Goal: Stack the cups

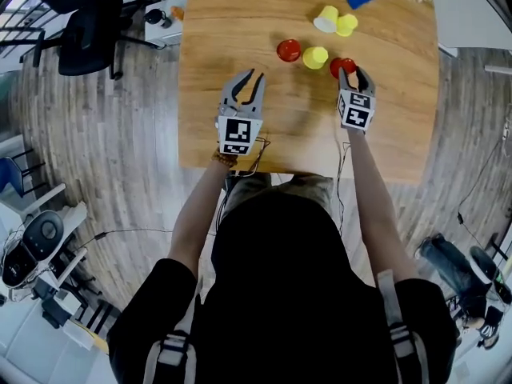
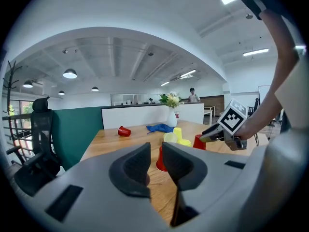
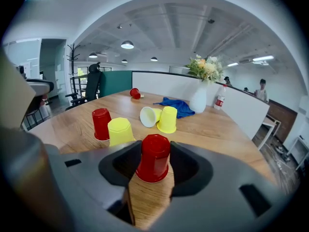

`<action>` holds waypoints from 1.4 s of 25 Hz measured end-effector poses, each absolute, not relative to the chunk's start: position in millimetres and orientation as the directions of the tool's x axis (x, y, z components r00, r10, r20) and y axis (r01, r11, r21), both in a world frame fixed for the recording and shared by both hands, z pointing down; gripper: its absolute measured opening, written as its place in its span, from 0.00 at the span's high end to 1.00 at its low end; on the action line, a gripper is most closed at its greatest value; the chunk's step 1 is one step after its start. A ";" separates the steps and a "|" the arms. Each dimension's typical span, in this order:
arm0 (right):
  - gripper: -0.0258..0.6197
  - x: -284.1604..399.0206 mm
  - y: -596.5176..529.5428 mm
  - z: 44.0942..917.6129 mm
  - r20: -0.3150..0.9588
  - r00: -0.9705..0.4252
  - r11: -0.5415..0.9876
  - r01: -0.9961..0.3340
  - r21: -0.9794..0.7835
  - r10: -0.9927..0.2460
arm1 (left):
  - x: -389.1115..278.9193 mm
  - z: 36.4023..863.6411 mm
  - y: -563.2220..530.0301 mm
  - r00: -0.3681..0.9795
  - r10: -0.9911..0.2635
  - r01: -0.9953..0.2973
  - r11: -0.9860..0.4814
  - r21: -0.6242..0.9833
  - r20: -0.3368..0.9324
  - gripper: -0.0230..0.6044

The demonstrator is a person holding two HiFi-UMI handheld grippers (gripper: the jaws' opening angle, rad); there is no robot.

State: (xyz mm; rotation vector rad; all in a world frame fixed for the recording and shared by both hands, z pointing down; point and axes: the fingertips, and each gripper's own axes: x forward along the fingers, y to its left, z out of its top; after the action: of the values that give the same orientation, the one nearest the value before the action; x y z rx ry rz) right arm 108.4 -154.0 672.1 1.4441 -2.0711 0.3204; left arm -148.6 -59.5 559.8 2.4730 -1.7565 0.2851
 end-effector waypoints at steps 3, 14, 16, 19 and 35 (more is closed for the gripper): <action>0.66 103.0 -154.9 672.7 0.585 -0.251 0.401 -0.905 0.141 -0.772 | -144.6 560.2 -56.8 0.320 -0.925 -0.942 -0.333 -0.031 0.207 0.83; 0.66 92.7 -152.7 671.1 0.581 -0.263 0.432 -0.885 0.171 -0.770 | -129.4 563.3 -57.3 0.349 -0.912 -0.932 -0.361 -0.019 0.216 0.83; 0.66 92.1 -152.9 670.9 0.579 -0.267 0.438 -0.882 0.175 -0.770 | -125.3 564.4 -57.4 0.358 -0.908 -0.929 -0.370 -0.020 0.219 0.83; 0.65 91.7 -152.8 669.2 0.578 -0.285 0.455 -0.874 0.172 -0.765 | -120.2 563.6 -58.2 0.374 -0.902 -0.922 -0.387 -0.020 0.216 0.83; 0.56 123.5 -234.1 614.4 0.490 -0.400 0.527 -0.837 0.150 -0.775 | -100.3 565.6 -54.6 0.419 -0.878 -0.901 -0.433 -0.013 0.233 0.83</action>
State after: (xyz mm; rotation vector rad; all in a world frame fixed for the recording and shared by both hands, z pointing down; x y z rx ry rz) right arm 123.5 -234.1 614.4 1.3088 -2.2620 0.1623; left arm -100.3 -54.6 565.6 2.5481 -1.6049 0.3116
